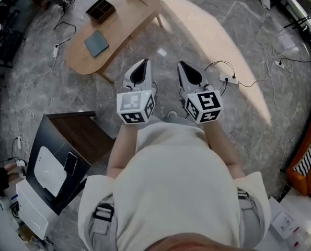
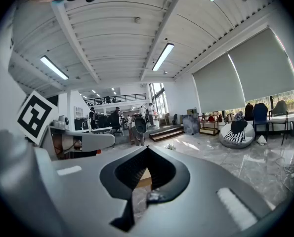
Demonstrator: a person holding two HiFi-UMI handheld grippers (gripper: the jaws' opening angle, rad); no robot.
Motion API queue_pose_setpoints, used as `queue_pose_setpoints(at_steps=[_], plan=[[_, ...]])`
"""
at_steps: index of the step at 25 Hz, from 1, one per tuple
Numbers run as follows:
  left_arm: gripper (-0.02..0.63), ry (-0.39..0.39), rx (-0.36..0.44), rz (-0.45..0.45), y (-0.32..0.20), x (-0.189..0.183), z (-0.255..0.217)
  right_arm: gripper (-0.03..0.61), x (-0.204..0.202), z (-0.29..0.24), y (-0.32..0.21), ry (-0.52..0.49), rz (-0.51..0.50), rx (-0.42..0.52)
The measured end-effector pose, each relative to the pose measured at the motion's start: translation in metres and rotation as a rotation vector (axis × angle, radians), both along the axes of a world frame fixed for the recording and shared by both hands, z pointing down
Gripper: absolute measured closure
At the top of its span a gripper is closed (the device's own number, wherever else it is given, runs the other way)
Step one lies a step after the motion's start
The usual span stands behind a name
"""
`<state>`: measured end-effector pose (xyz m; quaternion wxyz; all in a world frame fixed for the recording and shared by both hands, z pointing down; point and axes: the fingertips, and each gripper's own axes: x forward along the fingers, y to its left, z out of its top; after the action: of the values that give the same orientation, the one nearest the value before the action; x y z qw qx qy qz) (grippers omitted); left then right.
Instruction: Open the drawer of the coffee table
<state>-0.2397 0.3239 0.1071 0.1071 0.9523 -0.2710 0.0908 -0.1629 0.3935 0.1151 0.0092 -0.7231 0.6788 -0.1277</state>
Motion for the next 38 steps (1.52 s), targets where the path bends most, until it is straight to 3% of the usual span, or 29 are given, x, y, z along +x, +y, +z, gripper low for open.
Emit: queue_pose_setpoints(at_steps=[16,23,29,38], plan=[[0.612,0.0,0.0,-0.029,0.003,0.006,0.008,0.578,-0.001,0.0,0.003,-0.007,-0.07,0.015],[0.612,-0.031,0.006,-0.035,-0.011,0.006,0.019,0.577,0.005,0.007,-0.011,-0.079,-0.055,0.023],[0.612,-0.047,0.003,-0.057,-0.043,0.018,0.033,0.577,0.029,0.016,-0.037,-0.089,-0.037,0.0],[0.612,-0.053,-0.077,-0.078,-0.126,0.063,0.065,0.577,0.09,0.029,-0.109,-0.092,-0.035,-0.041]])
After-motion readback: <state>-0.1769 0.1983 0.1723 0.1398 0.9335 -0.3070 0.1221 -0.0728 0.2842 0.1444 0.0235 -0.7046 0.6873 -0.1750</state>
